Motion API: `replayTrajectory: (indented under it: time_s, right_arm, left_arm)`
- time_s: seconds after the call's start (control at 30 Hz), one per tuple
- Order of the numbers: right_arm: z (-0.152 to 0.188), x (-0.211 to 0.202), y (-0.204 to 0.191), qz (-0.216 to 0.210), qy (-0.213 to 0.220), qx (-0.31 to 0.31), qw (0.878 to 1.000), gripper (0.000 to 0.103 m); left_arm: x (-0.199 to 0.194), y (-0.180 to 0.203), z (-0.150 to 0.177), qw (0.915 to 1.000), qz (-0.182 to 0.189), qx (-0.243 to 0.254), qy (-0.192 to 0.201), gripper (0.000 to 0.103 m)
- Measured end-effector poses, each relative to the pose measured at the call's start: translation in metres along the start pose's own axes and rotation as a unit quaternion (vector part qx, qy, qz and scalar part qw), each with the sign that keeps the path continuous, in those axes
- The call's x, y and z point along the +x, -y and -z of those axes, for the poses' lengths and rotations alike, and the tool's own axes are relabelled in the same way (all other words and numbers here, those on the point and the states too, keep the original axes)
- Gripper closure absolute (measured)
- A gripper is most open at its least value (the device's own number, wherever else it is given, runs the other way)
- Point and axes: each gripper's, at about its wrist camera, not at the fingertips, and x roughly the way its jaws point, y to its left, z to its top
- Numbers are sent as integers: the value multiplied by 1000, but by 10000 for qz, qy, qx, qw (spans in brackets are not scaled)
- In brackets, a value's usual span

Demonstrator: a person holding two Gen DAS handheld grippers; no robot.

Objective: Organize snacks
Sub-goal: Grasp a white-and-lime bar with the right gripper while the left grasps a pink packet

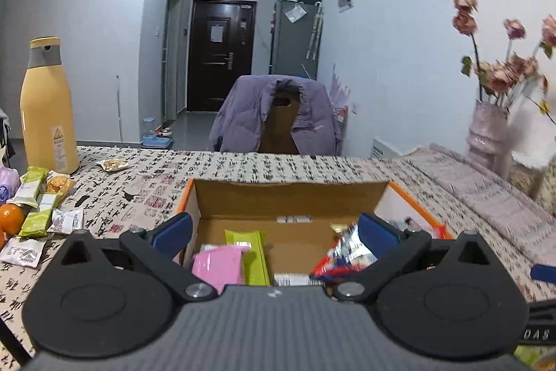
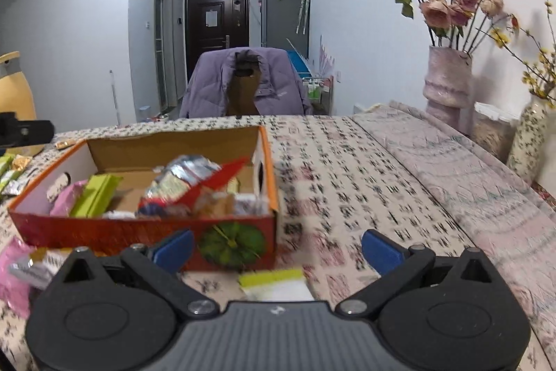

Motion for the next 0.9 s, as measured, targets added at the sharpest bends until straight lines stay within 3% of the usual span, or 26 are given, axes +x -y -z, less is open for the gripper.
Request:
replayTrajectory:
  time_s: [0.2, 0.4, 0.53, 0.6, 0.67, 0.73, 0.77, 0.9]
  right_arm:
    - [26, -15, 0, -153, -128, -351, 9992, 3]
    - [39, -10, 12, -219, -370, -263, 9987, 6]
    - [44, 8, 21, -220, -631, -308, 9973, 22]
    - [46, 18, 25, -311, -773, -287, 9961, 23]
    - [47, 24, 27, -399, -877, -223, 9951, 34]
    - [46, 26, 28, -439, -845, -231, 9952, 42]
    - [45, 26, 28, -466, -844, -237, 9951, 54]
    - [47, 21, 22, -528, -793, -345, 9949, 66]
  left_arm:
    - [-22, -2, 20, 9997, -18, 189, -169, 0]
    - [-39, -14, 40, 9992, -47, 184, -350, 0]
    - [-46, -23, 53, 9984, -141, 183, -514, 0]
    - [-49, -30, 59, 9978, -200, 155, -611, 0]
    - [-52, -36, 64, 9971, -249, 120, -707, 0]
    - [-53, -41, 69, 9963, -324, 114, -790, 0]
    - [-54, -43, 72, 9957, -376, 121, -839, 0]
    - [-54, -51, 80, 9937, -484, 77, -1007, 0]
